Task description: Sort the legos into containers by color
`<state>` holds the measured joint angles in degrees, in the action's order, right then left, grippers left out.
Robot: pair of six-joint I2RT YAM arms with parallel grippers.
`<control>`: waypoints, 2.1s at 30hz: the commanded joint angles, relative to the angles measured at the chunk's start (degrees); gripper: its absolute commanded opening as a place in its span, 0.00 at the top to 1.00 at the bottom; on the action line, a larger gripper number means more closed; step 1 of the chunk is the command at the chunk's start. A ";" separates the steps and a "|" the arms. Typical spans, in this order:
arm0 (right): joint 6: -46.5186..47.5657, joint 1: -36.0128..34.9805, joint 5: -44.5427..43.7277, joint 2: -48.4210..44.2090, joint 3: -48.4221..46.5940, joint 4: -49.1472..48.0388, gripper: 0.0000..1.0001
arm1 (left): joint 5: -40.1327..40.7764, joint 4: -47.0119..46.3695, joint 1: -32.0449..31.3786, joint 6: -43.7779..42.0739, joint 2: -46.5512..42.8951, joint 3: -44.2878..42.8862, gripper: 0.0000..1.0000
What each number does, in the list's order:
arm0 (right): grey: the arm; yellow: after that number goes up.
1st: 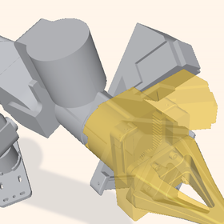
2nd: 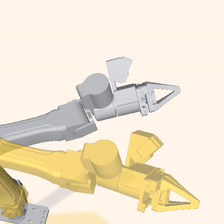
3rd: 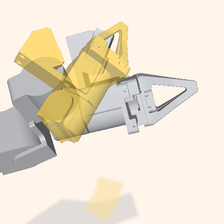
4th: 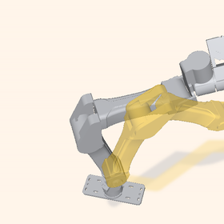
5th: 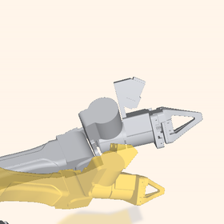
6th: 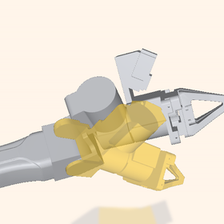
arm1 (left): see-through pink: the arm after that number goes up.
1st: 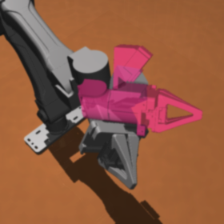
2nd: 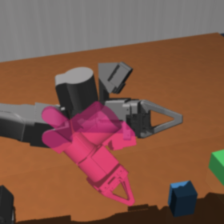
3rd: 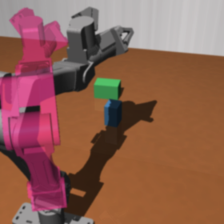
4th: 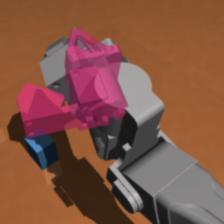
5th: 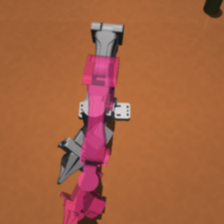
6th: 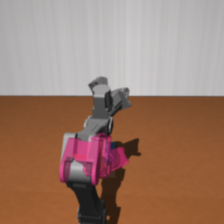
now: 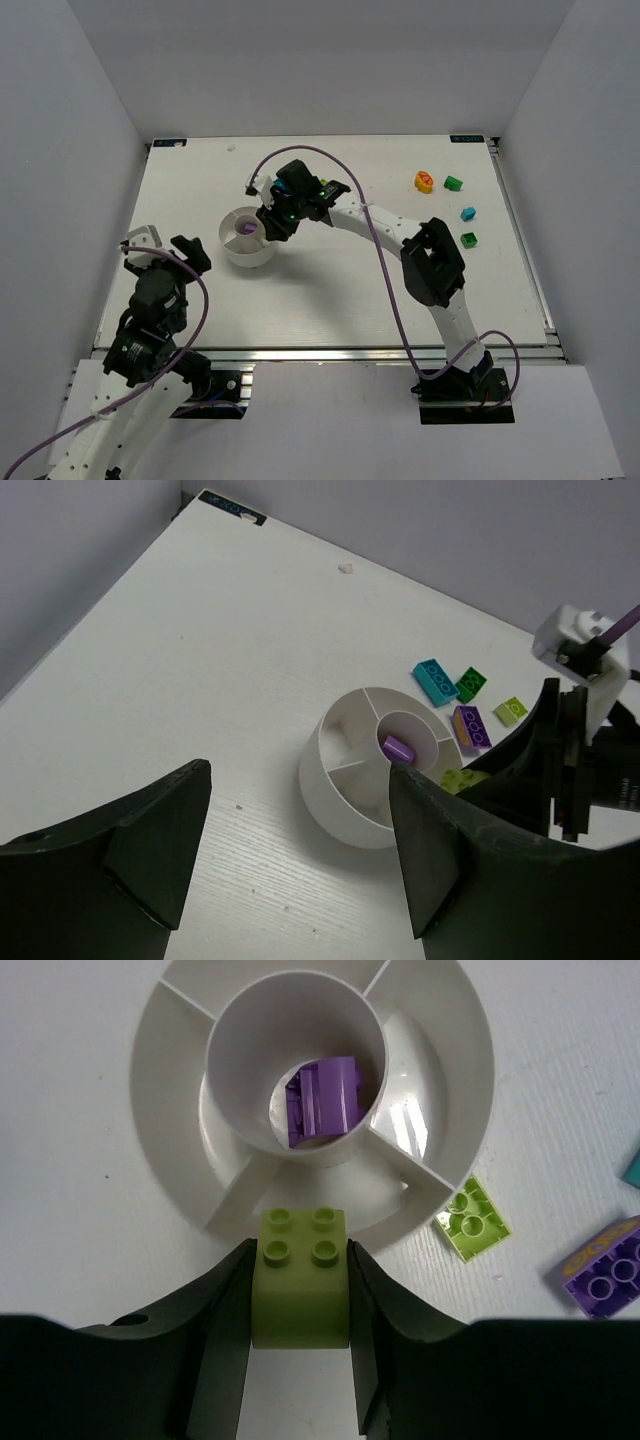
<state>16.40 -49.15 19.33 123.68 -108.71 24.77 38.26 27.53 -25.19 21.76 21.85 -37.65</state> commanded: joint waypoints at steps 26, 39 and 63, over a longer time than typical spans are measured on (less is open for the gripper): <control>-5.24 1.06 0.63 -4.31 -3.90 -3.23 0.65 | -2.22 -1.51 -0.39 -2.07 -5.58 2.49 0.18; -18.68 11.08 -9.32 -5.74 4.57 -9.58 0.43 | -5.56 -2.92 0.14 -3.39 -7.17 3.63 0.73; -23.00 11.97 -16.61 13.52 -7.22 -11.15 0.29 | -8.90 -3.89 0.14 -5.23 -6.64 4.16 0.39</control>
<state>-6.28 -37.08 3.97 136.05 -113.71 15.88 30.44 24.77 -25.28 17.17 14.57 -34.11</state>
